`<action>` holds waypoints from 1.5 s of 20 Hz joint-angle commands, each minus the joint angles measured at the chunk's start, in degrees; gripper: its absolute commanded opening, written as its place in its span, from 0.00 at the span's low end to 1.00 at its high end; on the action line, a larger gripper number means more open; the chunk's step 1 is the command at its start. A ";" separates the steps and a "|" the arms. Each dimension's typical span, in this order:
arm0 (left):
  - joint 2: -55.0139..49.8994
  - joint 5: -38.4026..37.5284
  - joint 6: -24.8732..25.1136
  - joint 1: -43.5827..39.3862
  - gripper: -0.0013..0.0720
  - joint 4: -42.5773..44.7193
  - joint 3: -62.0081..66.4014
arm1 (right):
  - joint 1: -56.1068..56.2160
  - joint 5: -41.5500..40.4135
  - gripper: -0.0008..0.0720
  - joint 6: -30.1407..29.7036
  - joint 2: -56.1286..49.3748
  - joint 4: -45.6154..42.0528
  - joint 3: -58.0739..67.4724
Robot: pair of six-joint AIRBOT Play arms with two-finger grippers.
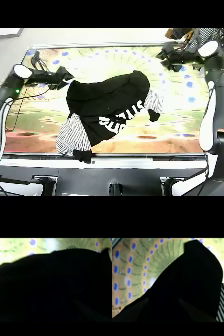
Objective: Fold the clothes and pants, and hang the long-sleeved shirts on hangers.
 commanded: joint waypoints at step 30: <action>37.11 -23.02 17.20 25.31 0.98 6.05 -58.69 | -11.23 -2.67 0.04 -24.72 8.83 7.78 -47.41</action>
